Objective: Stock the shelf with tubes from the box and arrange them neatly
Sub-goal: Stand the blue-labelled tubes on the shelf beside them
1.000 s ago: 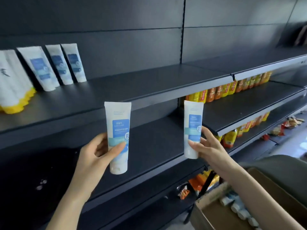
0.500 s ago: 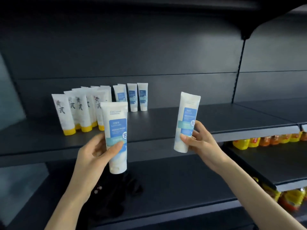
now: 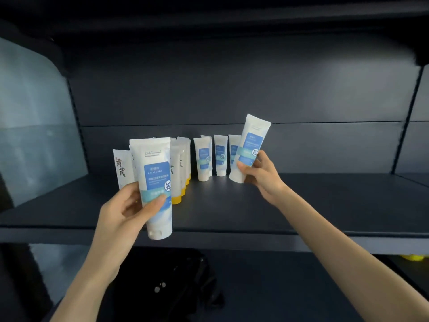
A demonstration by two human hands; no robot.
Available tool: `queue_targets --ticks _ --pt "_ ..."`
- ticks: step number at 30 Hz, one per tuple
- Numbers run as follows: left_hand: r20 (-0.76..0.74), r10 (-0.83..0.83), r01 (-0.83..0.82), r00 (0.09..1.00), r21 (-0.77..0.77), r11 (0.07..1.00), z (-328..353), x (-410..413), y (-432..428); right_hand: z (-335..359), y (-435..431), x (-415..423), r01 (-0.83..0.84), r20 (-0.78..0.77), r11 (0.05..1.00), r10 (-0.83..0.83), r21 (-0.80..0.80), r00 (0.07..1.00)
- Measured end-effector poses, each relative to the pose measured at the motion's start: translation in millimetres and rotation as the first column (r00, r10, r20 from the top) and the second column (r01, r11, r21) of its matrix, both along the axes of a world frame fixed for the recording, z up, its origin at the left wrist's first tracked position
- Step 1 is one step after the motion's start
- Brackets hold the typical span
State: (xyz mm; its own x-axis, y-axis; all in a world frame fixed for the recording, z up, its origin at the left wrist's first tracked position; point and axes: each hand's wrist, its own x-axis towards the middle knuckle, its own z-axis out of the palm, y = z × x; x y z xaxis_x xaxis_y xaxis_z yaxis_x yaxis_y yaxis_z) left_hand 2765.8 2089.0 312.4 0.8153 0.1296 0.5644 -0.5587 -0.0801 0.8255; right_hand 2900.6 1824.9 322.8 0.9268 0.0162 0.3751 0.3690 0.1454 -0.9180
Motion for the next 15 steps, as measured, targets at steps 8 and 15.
queue_targets --ticks 8,15 --pt "0.04 0.107 -0.109 0.993 0.033 0.994 8.3 25.8 -3.8 -6.9 3.3 100.2 0.142 -0.016 0.979 -0.145 -0.146 0.989" --pt "0.034 0.173 -0.174 0.984 0.032 0.984 6.2 45.4 -8.8 -32.1 15.5 156.2 0.129 0.001 0.951 -0.134 -0.281 0.991"
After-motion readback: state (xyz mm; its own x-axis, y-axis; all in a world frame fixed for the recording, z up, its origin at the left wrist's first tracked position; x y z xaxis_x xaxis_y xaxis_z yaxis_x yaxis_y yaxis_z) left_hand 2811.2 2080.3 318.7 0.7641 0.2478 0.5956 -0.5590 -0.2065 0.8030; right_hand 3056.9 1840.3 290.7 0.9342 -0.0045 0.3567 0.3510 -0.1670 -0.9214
